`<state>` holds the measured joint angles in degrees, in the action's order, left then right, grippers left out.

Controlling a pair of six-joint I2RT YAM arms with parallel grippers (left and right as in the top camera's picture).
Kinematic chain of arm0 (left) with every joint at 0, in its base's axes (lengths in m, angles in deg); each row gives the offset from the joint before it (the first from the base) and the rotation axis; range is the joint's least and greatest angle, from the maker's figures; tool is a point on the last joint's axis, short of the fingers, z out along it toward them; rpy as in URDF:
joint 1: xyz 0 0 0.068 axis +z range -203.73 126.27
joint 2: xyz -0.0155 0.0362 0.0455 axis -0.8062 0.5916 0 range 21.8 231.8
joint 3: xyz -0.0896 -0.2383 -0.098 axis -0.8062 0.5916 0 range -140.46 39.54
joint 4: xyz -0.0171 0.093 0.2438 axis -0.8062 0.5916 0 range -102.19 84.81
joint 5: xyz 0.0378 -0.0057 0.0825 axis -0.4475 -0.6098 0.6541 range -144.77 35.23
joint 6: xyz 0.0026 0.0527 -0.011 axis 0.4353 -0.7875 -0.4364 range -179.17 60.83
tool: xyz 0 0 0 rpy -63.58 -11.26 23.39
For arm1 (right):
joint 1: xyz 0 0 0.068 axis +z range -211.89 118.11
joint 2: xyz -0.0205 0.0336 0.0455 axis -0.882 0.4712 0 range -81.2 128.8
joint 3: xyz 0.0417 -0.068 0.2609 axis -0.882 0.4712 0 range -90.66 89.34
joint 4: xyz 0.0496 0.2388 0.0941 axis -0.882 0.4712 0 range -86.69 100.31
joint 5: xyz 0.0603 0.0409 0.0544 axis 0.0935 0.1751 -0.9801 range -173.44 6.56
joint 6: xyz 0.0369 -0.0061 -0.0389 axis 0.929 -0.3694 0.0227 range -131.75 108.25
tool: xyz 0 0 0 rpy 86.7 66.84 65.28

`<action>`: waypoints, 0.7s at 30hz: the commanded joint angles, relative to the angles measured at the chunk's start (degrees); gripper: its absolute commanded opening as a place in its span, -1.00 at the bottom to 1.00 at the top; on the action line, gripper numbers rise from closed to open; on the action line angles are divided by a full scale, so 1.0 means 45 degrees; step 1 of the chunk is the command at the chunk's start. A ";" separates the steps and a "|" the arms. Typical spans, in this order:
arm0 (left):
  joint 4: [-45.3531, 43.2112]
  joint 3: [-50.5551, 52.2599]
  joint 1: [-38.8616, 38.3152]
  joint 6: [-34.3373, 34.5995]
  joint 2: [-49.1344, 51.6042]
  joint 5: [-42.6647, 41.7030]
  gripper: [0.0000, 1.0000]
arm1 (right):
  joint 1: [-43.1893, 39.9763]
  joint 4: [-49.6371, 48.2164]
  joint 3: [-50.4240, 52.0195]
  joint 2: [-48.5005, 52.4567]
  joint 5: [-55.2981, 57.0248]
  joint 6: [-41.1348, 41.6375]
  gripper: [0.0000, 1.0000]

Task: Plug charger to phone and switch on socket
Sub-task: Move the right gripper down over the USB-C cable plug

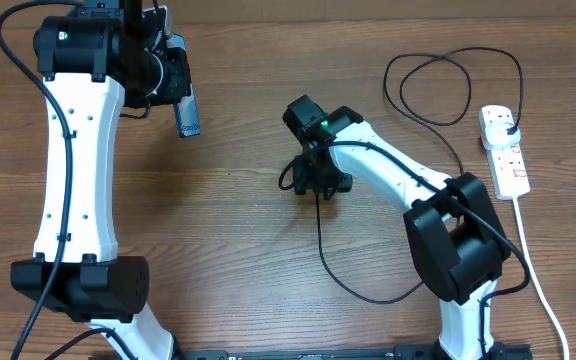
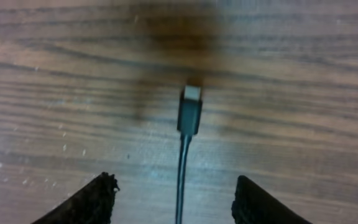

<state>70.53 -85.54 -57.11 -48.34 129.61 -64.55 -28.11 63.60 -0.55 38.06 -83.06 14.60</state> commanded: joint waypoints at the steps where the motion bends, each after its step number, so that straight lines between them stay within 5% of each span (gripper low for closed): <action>1: -0.0049 -0.0063 -0.0112 0.0219 -0.0063 0.0019 -0.91 | -0.0029 -0.0214 0.0039 0.0078 0.0525 0.0199 0.16; 21: -0.0107 -0.0063 -0.0112 0.0219 -0.0063 0.0029 -0.92 | 0.0005 -0.1365 0.0971 0.0102 0.1248 0.0806 -0.12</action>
<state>70.53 -85.54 -57.11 -48.34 129.61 -64.55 -28.11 57.94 3.25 38.28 -79.87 18.23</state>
